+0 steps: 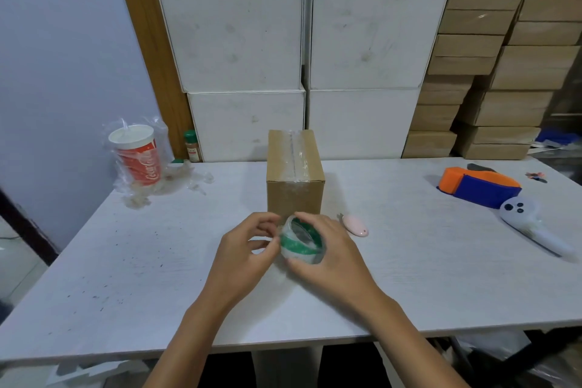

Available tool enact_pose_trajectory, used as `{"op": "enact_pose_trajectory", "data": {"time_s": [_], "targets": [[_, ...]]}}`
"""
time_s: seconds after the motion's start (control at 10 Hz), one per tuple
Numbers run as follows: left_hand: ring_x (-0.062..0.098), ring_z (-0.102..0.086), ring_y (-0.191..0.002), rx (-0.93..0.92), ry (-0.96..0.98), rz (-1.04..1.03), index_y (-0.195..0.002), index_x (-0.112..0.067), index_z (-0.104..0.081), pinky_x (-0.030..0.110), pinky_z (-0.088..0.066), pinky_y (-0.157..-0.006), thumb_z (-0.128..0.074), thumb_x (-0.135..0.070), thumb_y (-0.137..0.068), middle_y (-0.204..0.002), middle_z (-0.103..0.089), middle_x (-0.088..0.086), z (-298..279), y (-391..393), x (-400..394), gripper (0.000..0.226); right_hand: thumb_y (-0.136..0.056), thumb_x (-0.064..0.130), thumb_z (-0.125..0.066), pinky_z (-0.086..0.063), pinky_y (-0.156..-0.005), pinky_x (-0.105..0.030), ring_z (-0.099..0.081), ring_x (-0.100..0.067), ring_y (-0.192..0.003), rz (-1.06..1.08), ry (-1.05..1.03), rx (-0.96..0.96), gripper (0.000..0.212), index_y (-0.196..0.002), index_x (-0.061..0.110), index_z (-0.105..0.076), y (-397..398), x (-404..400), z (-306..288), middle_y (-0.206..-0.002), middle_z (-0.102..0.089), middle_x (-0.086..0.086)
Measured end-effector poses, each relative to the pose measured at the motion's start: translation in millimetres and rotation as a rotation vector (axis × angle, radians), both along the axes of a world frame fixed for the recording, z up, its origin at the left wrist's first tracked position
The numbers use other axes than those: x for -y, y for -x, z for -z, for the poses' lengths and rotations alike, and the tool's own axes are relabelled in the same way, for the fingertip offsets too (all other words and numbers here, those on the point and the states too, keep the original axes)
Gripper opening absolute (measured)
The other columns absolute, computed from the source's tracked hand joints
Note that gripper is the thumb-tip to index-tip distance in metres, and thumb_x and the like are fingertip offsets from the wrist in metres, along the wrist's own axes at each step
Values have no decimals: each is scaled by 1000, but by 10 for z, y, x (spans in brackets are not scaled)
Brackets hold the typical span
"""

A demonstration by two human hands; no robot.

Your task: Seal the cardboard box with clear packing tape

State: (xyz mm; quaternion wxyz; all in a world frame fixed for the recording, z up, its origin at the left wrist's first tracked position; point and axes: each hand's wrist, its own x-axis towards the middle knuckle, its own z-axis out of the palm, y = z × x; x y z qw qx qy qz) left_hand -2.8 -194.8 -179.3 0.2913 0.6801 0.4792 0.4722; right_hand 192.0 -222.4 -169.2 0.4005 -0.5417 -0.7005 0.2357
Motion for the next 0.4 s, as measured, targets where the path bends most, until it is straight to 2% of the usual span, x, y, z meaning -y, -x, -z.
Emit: {"op": "enact_pose_trajectory", "data": {"time_s": [0.1, 0.2, 0.3, 0.4], "targets": [[11, -76, -92, -88, 70, -16, -111, -32, -72, 30, -66, -87, -79, -14, -93, -94, -77, -9, 74, 62, -16, 27, -80, 52, -83, -51, -107, -32, -51, 2, -130, -46, -69, 195, 68, -142, 40, -58, 8, -38, 99, -139, -60, 27], [4, -75, -95, -202, 111, -6, -114, -34, -72, 29, -64, -90, -80, -32, -90, -97, -77, -16, 61, 116, -13, 25, -82, 56, -79, -47, -111, -36, -51, -1, -134, -87, -116, 295, 64, -140, 37, -61, 28, -84, 156, -142, -61, 23], [0, -75, -96, -162, 144, -40, -112, -36, -74, 32, -65, -93, -76, -32, -93, -101, -78, -18, -8, 163, 14, 20, -86, 59, -73, -43, -116, -34, -49, 3, -137, -85, -122, 291, 55, -137, 40, -63, 12, -60, 122, -141, -61, 28], [-6, -74, -97, -70, 50, -152, -105, -40, -76, 31, -65, -93, -71, -25, -100, -99, -80, -22, -154, 248, 47, 17, -94, 56, -66, -48, -111, -32, -55, 10, -128, 8, -156, 110, 37, -125, 37, -73, -113, -13, -24, -125, -66, 34]]}}
